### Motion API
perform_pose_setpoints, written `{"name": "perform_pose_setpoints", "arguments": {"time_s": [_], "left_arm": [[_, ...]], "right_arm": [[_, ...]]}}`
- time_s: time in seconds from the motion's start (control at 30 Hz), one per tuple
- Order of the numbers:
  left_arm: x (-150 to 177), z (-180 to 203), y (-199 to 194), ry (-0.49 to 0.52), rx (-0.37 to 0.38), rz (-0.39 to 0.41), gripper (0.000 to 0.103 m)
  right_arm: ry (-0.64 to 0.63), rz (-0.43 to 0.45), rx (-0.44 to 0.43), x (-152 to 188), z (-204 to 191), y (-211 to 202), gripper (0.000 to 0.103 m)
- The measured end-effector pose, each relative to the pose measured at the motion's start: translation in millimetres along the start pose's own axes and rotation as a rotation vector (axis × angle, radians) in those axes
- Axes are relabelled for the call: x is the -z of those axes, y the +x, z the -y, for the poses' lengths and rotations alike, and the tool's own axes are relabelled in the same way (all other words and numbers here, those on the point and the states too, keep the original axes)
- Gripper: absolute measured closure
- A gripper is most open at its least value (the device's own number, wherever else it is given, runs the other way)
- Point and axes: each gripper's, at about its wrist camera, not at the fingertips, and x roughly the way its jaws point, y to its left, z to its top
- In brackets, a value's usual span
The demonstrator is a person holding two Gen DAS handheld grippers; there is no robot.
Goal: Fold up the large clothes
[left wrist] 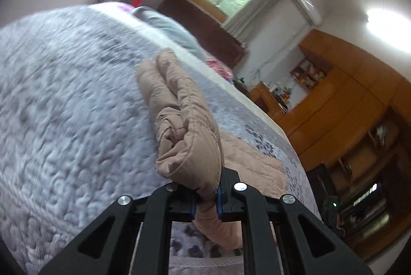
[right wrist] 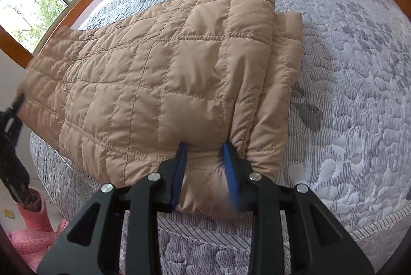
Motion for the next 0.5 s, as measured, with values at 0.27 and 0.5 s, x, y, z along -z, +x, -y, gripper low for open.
{"name": "perform_pose_setpoints", "arguments": {"time_s": [0.27,0.5], "left_arm": [[4.8,94.6,31.8,0.251,0.1,-0.086,0.092],[31.9,140.7,65.0,0.382,0.157,-0.214,0.092]], "right_arm": [[0.006,0.009,-0.016,3.2,3.9,-4.9,0.075],[0.002,0.012,-0.025,5.5,3.3,-7.4,0.074]]}}
